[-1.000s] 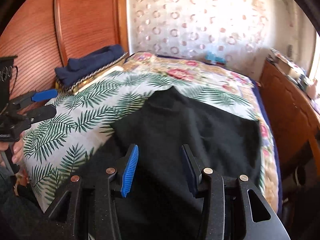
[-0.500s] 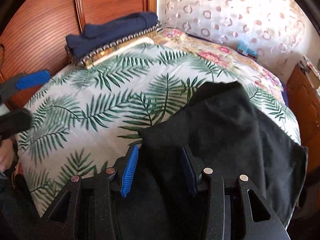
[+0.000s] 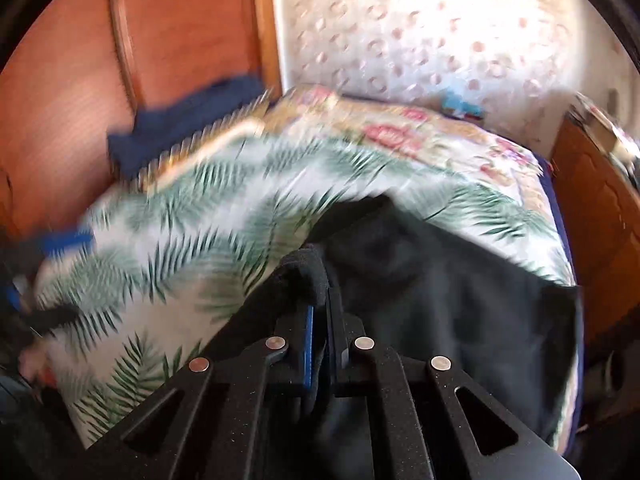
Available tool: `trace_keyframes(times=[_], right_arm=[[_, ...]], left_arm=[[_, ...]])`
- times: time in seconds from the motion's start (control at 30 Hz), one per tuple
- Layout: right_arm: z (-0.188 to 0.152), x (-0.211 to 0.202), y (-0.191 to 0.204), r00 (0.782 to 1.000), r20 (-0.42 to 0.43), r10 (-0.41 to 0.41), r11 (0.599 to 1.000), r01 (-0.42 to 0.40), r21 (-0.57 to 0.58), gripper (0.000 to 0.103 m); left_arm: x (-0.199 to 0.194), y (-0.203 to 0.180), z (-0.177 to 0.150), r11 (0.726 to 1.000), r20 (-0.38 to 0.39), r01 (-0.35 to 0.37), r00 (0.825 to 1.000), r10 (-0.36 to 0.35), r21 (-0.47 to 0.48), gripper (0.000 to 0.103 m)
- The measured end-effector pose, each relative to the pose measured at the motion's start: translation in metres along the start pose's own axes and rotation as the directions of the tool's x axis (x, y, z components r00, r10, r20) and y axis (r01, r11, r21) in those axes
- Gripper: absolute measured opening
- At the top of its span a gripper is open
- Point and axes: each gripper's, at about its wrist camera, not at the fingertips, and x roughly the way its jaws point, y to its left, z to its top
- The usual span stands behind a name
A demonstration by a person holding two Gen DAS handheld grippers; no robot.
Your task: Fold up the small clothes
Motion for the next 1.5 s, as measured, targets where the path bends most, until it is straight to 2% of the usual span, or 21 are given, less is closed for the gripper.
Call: trace_keyframes(times=[0.17,0.3,0.47,0.6,0.63,0.73,0.8,1.0,1.17,1.2,1.3,1.37,1.5], right_arm=[[0.013,-0.028,-0.049,0.989,0.050,-0.142,0.989,0.140,0.043,0.005],[0.018,-0.031,-0.086,0.973,0.043,-0.228,0.970,0.222,0.103,0.004],[0.015,-0.013,-0.121,0.942,-0.041,-0.333,0.927,0.335,0.165,0.004],[0.010,0.012,-0.127,0.915,-0.106,-0.390,0.898,0.403,0.179,0.004],[0.009,0.013,-0.127,0.909,-0.109,-0.401,0.892,0.415,0.178,0.010],[0.010,0.009,-0.118,0.917,-0.088,-0.390,0.898,0.400,0.182,0.020],[0.007,0.001,-0.107,0.923,-0.069,-0.377,0.908,0.384,0.167,0.021],[-0.044,-0.046,-0.076,0.944,-0.021,-0.329,0.937,0.329,0.119,0.022],[-0.084,-0.069,-0.063,0.958,-0.004,-0.287,0.948,0.285,0.143,0.022],[-0.092,-0.071,-0.060,0.960,-0.010,-0.279,0.949,0.277,0.148,0.025],[-0.110,-0.078,-0.055,0.955,-0.036,-0.294,0.945,0.296,0.139,0.037],[-0.120,-0.083,-0.055,0.950,-0.052,-0.308,0.939,0.312,0.145,0.037],[-0.132,-0.095,-0.053,0.956,-0.058,-0.288,0.942,0.294,0.163,0.037]], left_arm=[[0.004,-0.006,-0.002,1.000,-0.013,0.013,1.000,-0.013,0.008,0.083],[0.006,-0.011,-0.004,1.000,-0.020,0.021,1.000,-0.021,0.019,0.083],[0.010,-0.013,-0.007,1.000,-0.032,0.026,0.999,-0.025,0.017,0.083],[0.013,-0.016,-0.008,0.999,-0.043,0.029,0.999,-0.028,0.022,0.083],[0.013,-0.017,-0.009,0.999,-0.045,0.030,0.999,-0.029,0.025,0.083],[0.013,-0.020,-0.008,0.999,-0.047,0.035,0.998,-0.034,0.030,0.083],[0.013,-0.022,-0.008,0.999,-0.046,0.039,0.998,-0.037,0.032,0.083],[0.016,-0.033,-0.006,0.997,-0.052,0.056,0.997,-0.054,0.050,0.083],[0.017,-0.045,-0.006,0.994,-0.057,0.072,0.996,-0.068,0.077,0.083],[0.018,-0.047,-0.006,0.994,-0.059,0.074,0.996,-0.070,0.082,0.083],[0.021,-0.053,-0.007,0.993,-0.070,0.081,0.995,-0.075,0.091,0.083],[0.022,-0.055,-0.008,0.992,-0.075,0.086,0.994,-0.079,0.097,0.083],[0.024,-0.061,-0.010,0.990,-0.084,0.096,0.993,-0.087,0.108,0.083]])
